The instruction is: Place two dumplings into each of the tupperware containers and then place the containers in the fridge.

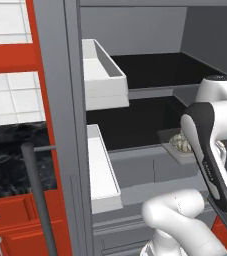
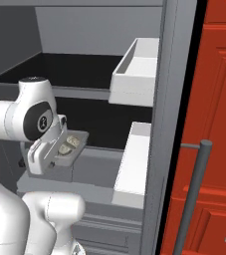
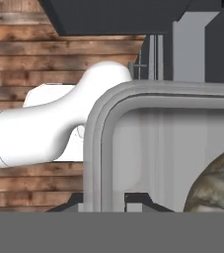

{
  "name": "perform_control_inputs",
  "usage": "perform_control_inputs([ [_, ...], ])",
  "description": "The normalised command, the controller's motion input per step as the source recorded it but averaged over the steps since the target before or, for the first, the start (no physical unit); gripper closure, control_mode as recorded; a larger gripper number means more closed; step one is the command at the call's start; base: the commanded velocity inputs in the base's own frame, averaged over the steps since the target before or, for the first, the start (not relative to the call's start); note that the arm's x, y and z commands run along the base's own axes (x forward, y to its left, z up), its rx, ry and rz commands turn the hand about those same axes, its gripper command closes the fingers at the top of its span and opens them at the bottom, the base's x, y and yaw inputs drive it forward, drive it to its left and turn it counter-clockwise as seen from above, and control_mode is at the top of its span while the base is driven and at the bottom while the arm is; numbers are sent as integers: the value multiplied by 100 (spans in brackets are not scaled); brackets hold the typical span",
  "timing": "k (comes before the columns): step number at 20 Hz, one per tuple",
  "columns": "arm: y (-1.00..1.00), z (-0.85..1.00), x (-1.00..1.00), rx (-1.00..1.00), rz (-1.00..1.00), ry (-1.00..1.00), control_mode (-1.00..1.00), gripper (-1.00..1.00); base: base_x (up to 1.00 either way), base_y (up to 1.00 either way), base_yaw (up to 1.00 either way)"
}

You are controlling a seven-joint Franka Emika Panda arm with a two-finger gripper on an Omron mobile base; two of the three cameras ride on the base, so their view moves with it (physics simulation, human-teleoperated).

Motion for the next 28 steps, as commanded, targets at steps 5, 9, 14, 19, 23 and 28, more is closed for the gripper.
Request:
perform_control_inputs([
  [5, 0, 0, 0, 0, 0, 0, 100, 100, 18, 0, 0],
  [9, 0, 0, 0, 0, 0, 0, 100, 100, 0, 0, 0],
  [14, 0, -16, 38, 5, 2, -16, -100, 100, 0, 0, 0],
  [19, -1, -3, 66, 13, 11, -36, -100, 100, 0, 0, 0],
  [23, -5, 0, 60, 8, 13, -21, -100, 100, 0, 0, 0],
  [28, 5, -5, 57, 2, 4, -8, -100, 100, 0, 0, 0],
])
